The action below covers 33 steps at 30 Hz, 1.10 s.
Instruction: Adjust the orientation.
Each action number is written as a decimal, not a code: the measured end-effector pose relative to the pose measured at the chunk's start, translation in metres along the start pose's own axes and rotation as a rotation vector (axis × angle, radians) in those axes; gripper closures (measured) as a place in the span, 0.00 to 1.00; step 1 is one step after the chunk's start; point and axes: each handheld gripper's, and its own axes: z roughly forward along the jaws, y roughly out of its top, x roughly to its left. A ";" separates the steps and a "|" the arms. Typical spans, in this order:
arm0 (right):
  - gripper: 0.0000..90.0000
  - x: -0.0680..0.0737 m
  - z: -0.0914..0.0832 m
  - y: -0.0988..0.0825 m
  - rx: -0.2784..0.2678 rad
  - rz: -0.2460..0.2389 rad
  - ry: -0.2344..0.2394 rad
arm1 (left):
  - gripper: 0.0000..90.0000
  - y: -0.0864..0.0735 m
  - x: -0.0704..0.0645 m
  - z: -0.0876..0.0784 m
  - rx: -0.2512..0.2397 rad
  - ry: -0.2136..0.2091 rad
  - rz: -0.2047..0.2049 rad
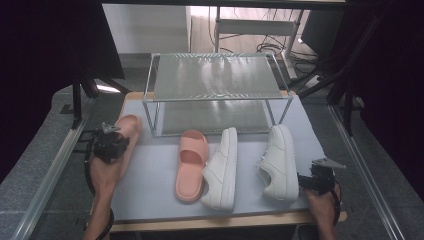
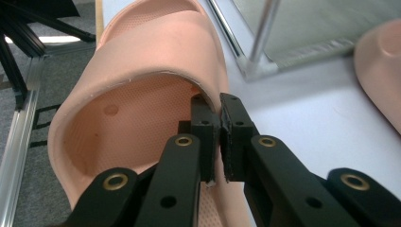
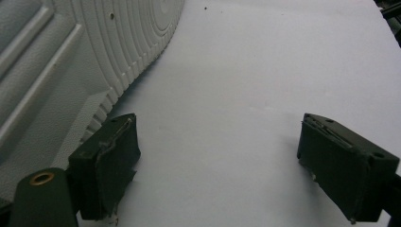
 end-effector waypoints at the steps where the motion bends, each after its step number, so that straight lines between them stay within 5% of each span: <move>1: 0.15 0.000 0.000 0.000 -0.001 0.001 0.000 | 0.95 -0.002 -0.001 -0.002 0.002 -0.003 0.003; 23: 0.15 0.000 0.000 0.000 -0.001 0.002 0.000 | 0.95 -0.038 -0.043 -0.045 -0.016 -0.089 0.101; 33: 0.15 0.000 0.000 0.000 -0.001 0.003 0.000 | 0.95 -0.032 -0.075 -0.047 -0.036 -0.136 0.173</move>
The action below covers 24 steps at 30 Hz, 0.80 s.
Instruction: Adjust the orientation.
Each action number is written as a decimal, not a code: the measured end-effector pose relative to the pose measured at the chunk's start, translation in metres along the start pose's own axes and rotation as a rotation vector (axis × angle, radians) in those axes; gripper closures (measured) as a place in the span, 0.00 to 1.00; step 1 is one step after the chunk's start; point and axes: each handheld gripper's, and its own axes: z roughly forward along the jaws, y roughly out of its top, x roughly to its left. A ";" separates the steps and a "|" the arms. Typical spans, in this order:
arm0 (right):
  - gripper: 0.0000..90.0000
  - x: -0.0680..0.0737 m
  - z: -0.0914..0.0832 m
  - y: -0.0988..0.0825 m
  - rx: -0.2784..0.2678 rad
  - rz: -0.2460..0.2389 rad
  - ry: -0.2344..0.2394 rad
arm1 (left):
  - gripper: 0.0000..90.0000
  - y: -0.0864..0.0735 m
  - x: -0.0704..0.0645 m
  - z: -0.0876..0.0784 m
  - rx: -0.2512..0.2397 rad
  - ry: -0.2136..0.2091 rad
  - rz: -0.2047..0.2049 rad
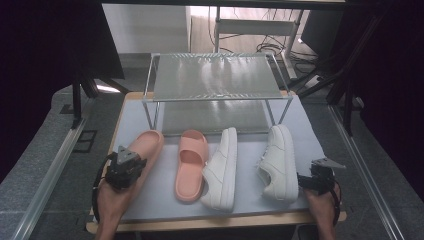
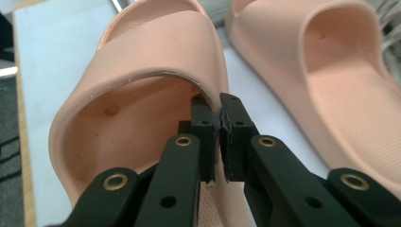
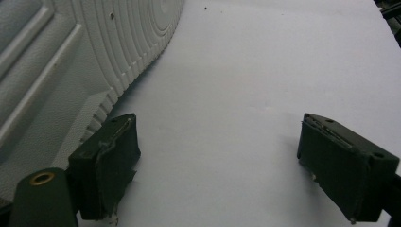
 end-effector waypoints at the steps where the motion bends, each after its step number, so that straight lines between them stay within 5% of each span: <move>1: 0.15 0.000 0.000 0.000 0.000 0.000 0.000 | 0.95 0.002 -0.003 0.001 -0.001 -0.003 0.007; 24: 0.15 0.000 0.000 0.000 0.000 0.000 0.000 | 0.95 0.046 -0.024 0.050 -0.051 -0.017 0.016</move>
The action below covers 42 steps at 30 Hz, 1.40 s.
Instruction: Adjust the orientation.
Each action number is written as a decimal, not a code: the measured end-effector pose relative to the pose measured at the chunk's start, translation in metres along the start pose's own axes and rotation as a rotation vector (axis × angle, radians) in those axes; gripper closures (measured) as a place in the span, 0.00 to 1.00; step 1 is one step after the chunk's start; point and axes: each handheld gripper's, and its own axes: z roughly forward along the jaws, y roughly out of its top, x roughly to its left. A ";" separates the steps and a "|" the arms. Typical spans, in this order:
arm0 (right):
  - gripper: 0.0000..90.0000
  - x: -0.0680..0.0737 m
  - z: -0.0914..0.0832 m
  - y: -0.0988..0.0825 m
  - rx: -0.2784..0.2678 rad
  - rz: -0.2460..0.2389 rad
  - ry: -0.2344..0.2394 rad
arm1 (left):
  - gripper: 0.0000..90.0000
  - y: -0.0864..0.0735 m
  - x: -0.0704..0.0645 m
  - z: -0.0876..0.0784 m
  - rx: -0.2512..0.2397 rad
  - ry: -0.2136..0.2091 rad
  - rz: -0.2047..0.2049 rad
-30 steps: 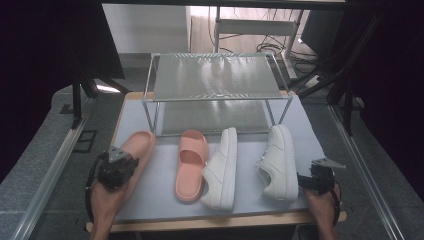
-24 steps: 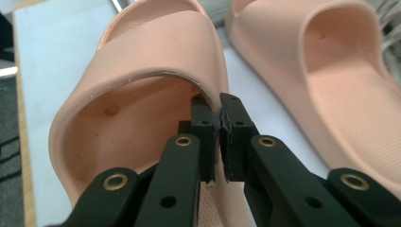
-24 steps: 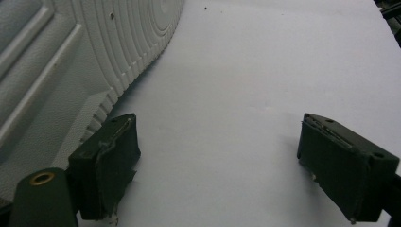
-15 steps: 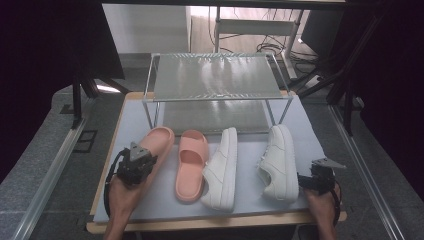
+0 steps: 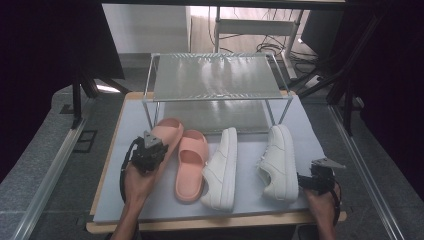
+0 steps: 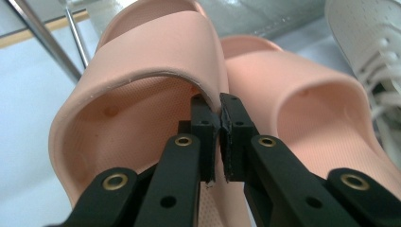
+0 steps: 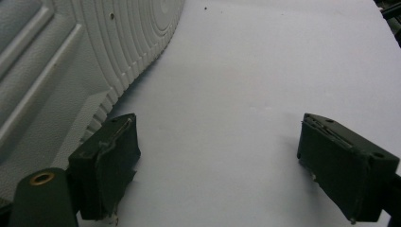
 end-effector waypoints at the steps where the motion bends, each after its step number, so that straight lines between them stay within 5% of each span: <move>1: 0.15 0.000 0.000 0.000 0.000 0.000 0.000 | 0.95 0.002 0.000 0.003 -0.001 0.002 0.001; 13: 0.15 0.000 0.000 0.000 -0.001 -0.001 0.000 | 0.95 0.025 -0.002 0.039 -0.010 0.029 -0.017; 34: 0.15 0.000 0.000 0.000 0.000 -0.004 0.000 | 0.95 0.042 0.011 0.090 -0.015 0.127 -0.047; 42: 0.15 0.000 0.000 0.000 -0.001 -0.004 0.000 | 0.94 0.046 0.014 0.114 0.034 0.144 -0.033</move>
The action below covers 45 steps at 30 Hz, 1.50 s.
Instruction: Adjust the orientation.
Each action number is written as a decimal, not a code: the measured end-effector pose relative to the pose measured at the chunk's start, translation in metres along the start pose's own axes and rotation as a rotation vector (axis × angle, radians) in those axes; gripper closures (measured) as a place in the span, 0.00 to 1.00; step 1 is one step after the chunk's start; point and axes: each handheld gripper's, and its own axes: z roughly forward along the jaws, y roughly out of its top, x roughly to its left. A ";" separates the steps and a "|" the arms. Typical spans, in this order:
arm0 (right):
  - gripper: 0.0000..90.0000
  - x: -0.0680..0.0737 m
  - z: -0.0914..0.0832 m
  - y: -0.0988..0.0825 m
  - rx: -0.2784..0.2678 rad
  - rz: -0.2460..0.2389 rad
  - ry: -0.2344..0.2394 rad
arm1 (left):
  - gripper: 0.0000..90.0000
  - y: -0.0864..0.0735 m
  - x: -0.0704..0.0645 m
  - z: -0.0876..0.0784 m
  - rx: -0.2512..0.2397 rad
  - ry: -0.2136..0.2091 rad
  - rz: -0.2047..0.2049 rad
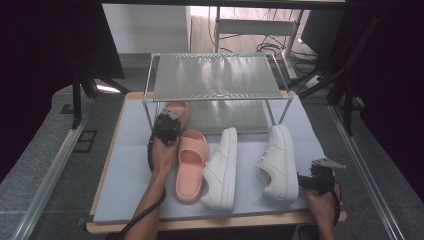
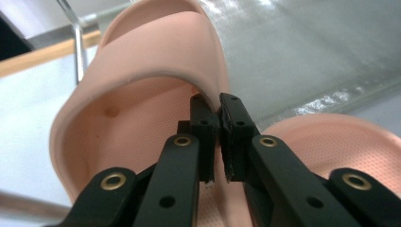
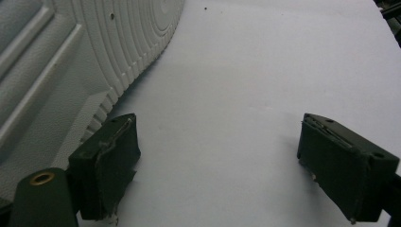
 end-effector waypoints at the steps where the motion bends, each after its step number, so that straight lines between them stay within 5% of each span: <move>1: 0.15 0.000 0.000 0.000 0.000 0.000 0.000 | 0.94 0.000 0.000 0.001 0.002 0.000 0.003; 6: 0.15 0.000 0.000 0.000 -0.001 0.000 0.000 | 0.84 0.002 -0.002 -0.008 -0.009 0.012 0.036; 11: 0.15 0.000 0.000 0.000 0.000 0.001 0.000 | 0.76 -0.002 0.005 -0.033 -0.029 -0.002 0.019; 21: 0.15 0.000 0.000 0.000 -0.001 0.001 0.000 | 0.70 -0.034 0.029 -0.076 -0.047 -0.057 -0.045; 34: 0.15 0.000 0.000 0.000 -0.002 0.003 -0.001 | 0.92 -0.086 0.041 -0.110 -0.062 -0.142 -0.123; 45: 0.15 0.000 0.000 0.000 -0.002 0.003 -0.001 | 0.99 -0.115 0.030 -0.110 -0.017 -0.142 -0.112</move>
